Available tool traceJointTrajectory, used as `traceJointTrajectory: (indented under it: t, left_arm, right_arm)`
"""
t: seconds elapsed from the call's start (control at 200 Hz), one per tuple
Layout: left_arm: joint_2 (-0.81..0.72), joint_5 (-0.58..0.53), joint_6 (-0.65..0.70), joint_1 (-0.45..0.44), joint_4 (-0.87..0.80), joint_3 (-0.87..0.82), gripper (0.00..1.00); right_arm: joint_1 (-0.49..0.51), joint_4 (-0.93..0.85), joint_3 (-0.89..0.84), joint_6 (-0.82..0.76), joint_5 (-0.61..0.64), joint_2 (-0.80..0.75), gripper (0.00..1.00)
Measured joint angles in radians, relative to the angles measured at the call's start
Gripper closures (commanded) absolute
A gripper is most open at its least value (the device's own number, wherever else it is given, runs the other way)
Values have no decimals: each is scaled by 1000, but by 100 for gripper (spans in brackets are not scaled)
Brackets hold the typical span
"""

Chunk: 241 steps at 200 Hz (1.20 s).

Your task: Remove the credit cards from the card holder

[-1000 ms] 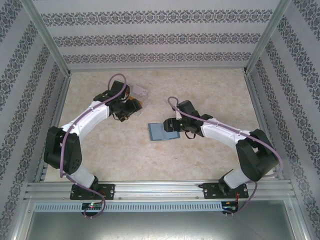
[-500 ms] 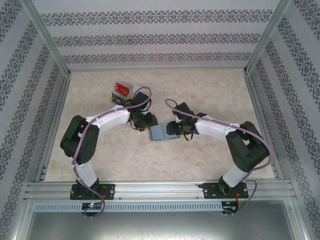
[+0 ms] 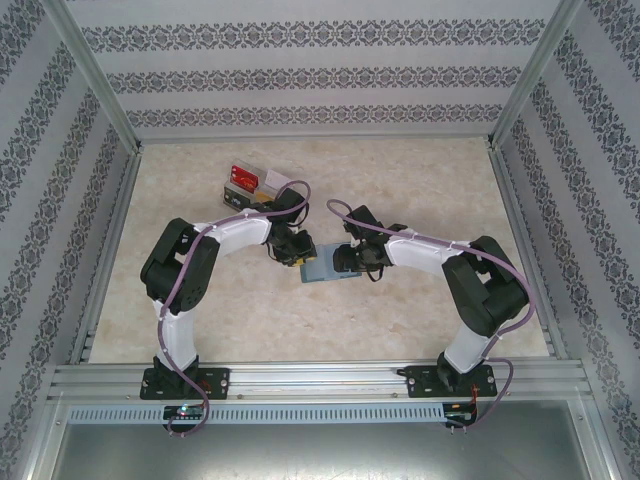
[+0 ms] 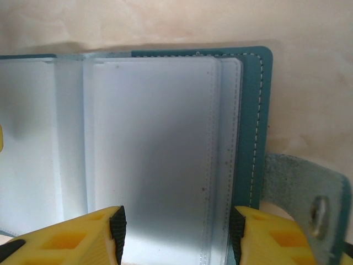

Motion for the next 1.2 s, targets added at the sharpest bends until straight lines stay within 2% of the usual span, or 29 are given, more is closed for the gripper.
traceJointTrajectory:
  t: [0.095,0.19,0.35,0.47,0.585,0.694,0.864,0.979,1.139,1.204]
  left_arm:
    - [5,3,0,0,0,3,74]
    - [11,10,0,1,2,5,78]
    - [19,21,0,2,3,11,84]
    - [31,38,0,2,5,21,86]
    - [35,50,1,2,4,27,83]
    - [33,56,3,3,4,29,74]
    - [-38,35,20,23,-21,26,48]
    - [-157,-14,48,63,-58,26,31]
    - [-367,-112,68,161,-65,-27,15]
    - [-445,-166,81,216,-66,-72,5]
  right_arm:
    - [0,-6,6,0,3,8,50]
    - [0,-10,14,1,1,14,62]
    - [-1,-8,14,-3,-18,18,74]
    - [-1,-2,14,-8,-53,19,79]
    - [-1,8,14,-9,-90,18,78]
    - [0,7,14,-8,-99,7,68]
    - [18,-6,13,-3,-47,-111,47]
    - [22,-8,13,0,14,-219,29]
    - [13,-16,11,-31,145,-357,3]
    - [-8,-13,3,-49,206,-410,2]
